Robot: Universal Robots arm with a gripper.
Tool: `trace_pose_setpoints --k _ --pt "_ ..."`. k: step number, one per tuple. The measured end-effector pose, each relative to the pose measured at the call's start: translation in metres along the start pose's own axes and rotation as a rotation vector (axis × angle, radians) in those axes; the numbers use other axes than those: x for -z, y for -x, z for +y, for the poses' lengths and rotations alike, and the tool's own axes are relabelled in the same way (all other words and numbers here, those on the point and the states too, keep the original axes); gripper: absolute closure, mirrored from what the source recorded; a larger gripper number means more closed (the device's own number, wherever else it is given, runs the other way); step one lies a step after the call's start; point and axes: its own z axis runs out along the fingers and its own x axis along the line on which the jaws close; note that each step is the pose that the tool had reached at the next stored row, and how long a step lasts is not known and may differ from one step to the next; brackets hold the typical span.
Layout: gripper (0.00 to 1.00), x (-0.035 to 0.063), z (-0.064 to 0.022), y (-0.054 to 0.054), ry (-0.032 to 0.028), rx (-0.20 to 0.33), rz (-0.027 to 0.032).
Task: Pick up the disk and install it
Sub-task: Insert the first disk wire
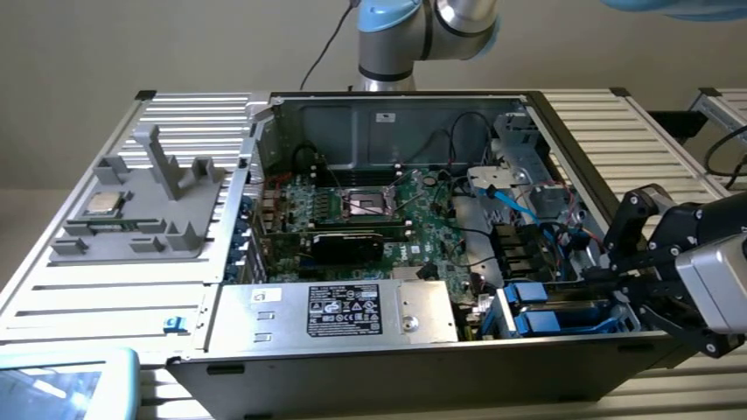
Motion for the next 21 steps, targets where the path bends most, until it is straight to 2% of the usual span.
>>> trace_pose_setpoints --k 4,5,6,9,11,13,15,16,19,21 --pt "0.84 0.0084 0.0003 0.004 0.0011 0.002 0.0002" --pt "0.84 0.0099 0.0000 0.006 0.0016 0.002 0.0018" --pt "0.84 0.0111 -0.0005 0.008 0.0032 0.001 0.0069" --pt "0.84 0.0110 -0.0027 0.016 0.0099 -0.003 0.0307" --pt "0.84 0.0099 -0.0041 0.021 0.0155 -0.007 0.0506" --pt "0.84 0.0096 -0.0054 0.025 0.0228 -0.011 0.0762" --pt "0.84 0.0097 -0.0065 0.029 0.0290 -0.015 0.0981" --pt "0.84 0.0096 -0.0069 0.030 0.0315 -0.016 0.1070" --pt "0.84 0.0113 -0.0075 0.034 0.0377 -0.020 0.1286" --pt "0.84 0.0134 -0.0078 0.036 0.0427 -0.023 0.1464"
